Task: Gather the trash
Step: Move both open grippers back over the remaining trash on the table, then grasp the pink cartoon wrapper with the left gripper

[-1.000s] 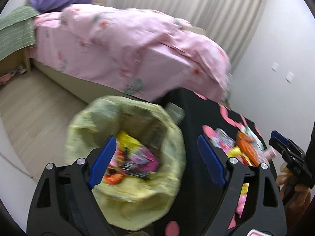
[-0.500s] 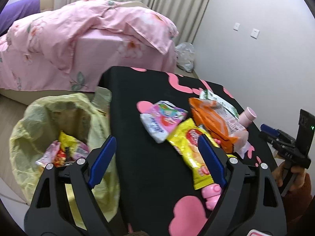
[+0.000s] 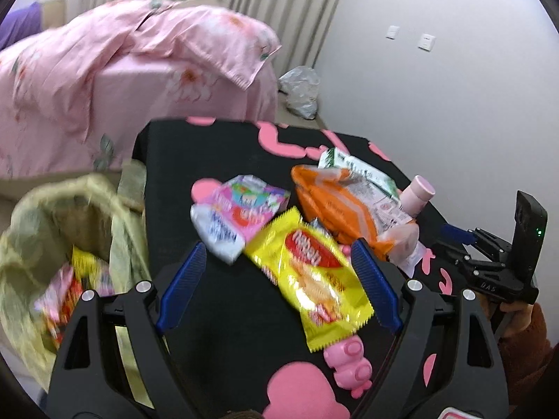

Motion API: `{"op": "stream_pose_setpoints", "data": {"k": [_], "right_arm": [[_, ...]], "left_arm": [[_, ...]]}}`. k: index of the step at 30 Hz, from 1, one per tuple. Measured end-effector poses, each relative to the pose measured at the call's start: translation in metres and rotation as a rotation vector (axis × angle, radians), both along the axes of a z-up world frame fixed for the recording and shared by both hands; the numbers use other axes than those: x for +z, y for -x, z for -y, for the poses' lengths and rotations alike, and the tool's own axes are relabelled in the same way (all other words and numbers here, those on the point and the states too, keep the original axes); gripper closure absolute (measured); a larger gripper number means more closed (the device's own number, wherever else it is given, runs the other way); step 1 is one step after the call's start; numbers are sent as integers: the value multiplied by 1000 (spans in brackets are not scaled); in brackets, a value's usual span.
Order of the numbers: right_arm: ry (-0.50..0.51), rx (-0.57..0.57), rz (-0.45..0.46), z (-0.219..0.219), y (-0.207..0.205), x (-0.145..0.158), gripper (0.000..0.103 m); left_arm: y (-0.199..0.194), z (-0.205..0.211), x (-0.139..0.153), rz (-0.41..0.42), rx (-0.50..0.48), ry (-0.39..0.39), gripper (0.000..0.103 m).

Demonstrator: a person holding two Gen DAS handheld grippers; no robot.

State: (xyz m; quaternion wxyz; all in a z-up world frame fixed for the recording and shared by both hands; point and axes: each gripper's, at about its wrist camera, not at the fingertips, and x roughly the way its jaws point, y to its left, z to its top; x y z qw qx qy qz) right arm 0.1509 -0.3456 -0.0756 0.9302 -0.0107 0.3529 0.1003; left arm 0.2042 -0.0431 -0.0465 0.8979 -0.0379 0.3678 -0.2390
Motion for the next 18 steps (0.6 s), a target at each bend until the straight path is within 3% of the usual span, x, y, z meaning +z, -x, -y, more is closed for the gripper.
{"op": "stream_pose_setpoints", "data": {"k": [2, 5, 10, 13, 15, 17, 18], "right_arm": [[-9, 3, -1, 1, -1, 0, 48], [-46, 10, -7, -3, -1, 0, 48], [-36, 24, -6, -12, 2, 4, 48], [0, 23, 3, -15, 3, 7, 48], [-6, 23, 7, -15, 3, 9, 48], [-17, 23, 12, -17, 2, 11, 48], [-13, 23, 20, -20, 2, 13, 48]], "left_arm": [[-17, 5, 5, 25, -54, -26, 14], [-52, 9, -4, -42, -95, -53, 14], [-95, 24, -38, -121, -88, -208, 16], [-96, 22, -49, -166, -46, -241, 37], [-92, 15, -48, -179, -13, -221, 47], [-85, 7, -45, -191, 5, -183, 73], [-80, 3, -42, -194, 20, -163, 75]]}}
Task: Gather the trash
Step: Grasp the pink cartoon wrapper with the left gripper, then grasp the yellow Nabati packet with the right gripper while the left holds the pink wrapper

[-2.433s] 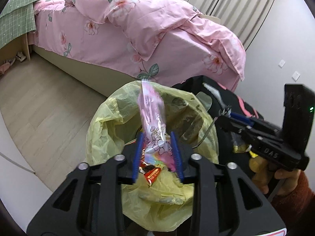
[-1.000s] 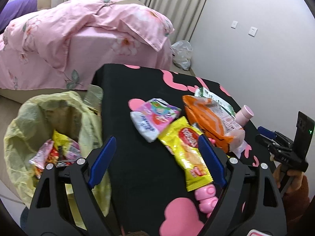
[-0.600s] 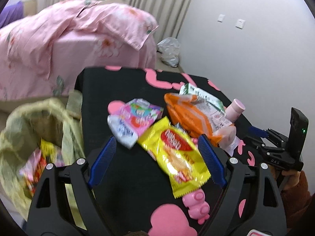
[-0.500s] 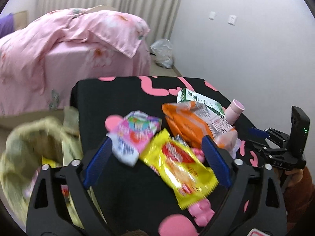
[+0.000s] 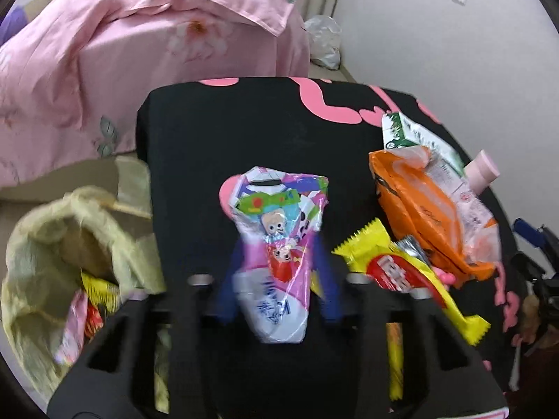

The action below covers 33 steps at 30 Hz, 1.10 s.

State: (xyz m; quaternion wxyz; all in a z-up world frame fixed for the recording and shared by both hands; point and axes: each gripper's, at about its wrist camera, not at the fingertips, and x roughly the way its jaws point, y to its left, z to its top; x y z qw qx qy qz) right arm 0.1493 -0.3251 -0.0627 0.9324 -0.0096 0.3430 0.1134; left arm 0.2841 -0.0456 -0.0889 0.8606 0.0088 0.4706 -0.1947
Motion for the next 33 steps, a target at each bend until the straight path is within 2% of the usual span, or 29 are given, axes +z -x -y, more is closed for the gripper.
{"op": "stream_pose_setpoints", "data": {"k": [4, 9, 13, 18, 22, 25, 27, 31, 33], "right_arm": [[24, 34, 10, -19, -1, 6, 48], [-72, 142, -26, -47, -4, 8, 48], [-73, 214, -8, -80, -5, 10, 48], [7, 273, 6, -118, -19, 9, 59], [45, 290, -5, -132, -41, 4, 62], [25, 295, -56, -131, -60, -1, 63], [10, 306, -106, -131, -67, -7, 70], [83, 319, -89, -135, -55, -11, 70], [97, 307, -72, -131, -48, -11, 81]], "left_arm": [[30, -16, 16, 43, 50, 67, 78], [69, -29, 23, 74, 96, 110, 78], [92, -38, 19, 73, 143, 142, 78], [110, -59, 18, 71, 213, 190, 78], [117, -68, 20, 76, 245, 199, 78], [120, -70, 22, 80, 249, 209, 78], [122, -69, 23, 86, 248, 209, 78], [123, -65, 23, 92, 237, 218, 77], [121, -64, 21, 85, 233, 223, 77]]}}
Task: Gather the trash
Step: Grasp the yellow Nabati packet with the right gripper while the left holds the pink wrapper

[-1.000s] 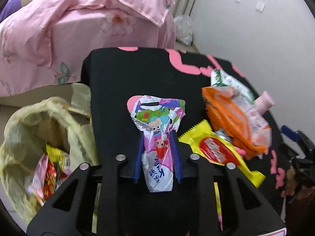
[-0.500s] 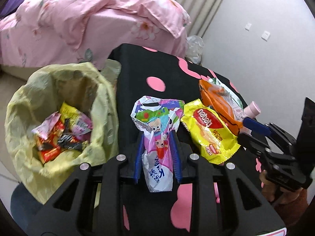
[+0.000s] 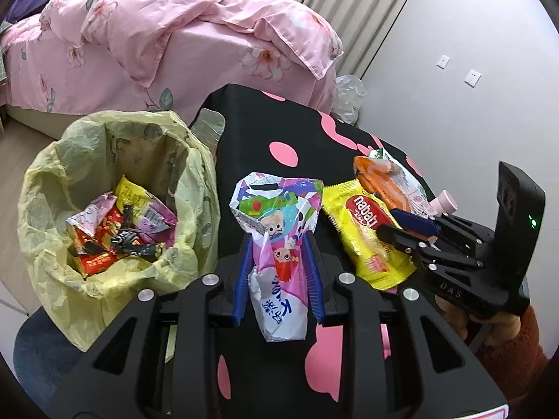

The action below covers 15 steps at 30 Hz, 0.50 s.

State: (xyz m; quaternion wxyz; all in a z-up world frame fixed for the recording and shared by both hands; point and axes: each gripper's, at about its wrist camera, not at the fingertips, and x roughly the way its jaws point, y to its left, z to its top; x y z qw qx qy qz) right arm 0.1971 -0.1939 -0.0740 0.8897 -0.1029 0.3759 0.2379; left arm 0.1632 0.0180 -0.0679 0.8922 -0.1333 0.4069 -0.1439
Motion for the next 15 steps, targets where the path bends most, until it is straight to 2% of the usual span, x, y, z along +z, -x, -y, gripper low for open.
{"op": "stream_pose_setpoints", "data": {"k": [4, 11, 15], "right_arm": [[-47, -3, 5, 14, 7, 5, 94], [-47, -30, 114, 29, 26, 32, 95], [-45, -87, 159, 50, 36, 46, 95]], "left_arm": [[-3, 2, -6, -20, -2, 8, 77], [0, 0, -2, -14, 10, 10, 77], [1, 5, -1, -9, -2, 10, 77]]}}
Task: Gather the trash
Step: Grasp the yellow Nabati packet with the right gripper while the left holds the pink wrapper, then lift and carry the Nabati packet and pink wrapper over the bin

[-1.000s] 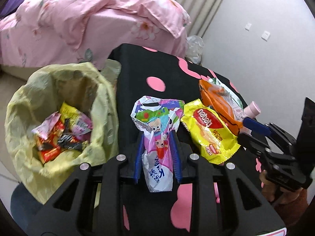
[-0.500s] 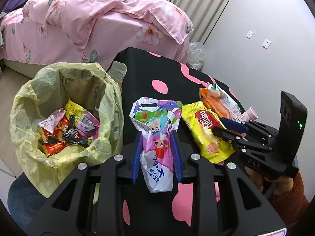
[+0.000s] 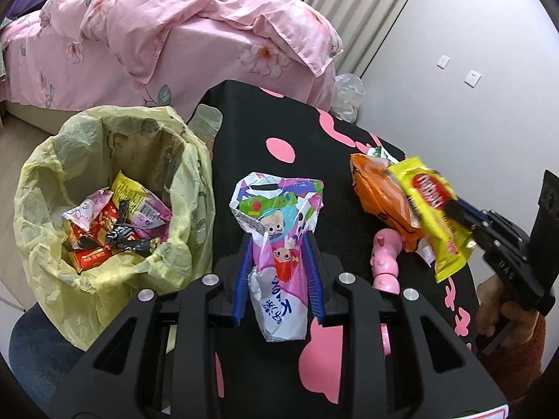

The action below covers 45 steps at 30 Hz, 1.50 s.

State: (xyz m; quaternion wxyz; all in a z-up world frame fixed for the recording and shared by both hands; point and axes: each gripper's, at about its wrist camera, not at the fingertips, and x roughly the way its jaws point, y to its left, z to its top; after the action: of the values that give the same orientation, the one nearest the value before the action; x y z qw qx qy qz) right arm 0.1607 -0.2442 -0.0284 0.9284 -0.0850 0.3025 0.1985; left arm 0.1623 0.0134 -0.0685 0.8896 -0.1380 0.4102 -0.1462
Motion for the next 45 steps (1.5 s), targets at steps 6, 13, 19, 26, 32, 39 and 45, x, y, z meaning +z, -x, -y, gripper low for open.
{"op": "stream_pose_setpoints", "data": {"k": [6, 13, 19, 26, 32, 39, 45], "right_arm": [[18, -121, -12, 38, -9, -6, 95], [-114, -152, -75, 59, -27, -26, 92], [-224, -100, -109, 64, -28, -33, 59], [-186, 8, -118, 47, -9, -25, 56], [-100, 53, -120, 34, -1, -25, 51], [16, -17, -122, 19, -5, -47, 51], [60, -38, -100, 16, -1, -48, 86]], "left_arm": [[-5, 15, -8, -25, -29, -2, 77], [-8, 28, -9, -31, -50, -39, 77], [-14, 31, -12, -45, -41, -52, 77], [-13, 39, -11, -39, -59, -71, 77], [-9, 36, -8, -29, -59, -59, 77], [-3, 27, -4, -16, -42, -43, 77], [2, 23, -6, -18, -41, -22, 77]]}}
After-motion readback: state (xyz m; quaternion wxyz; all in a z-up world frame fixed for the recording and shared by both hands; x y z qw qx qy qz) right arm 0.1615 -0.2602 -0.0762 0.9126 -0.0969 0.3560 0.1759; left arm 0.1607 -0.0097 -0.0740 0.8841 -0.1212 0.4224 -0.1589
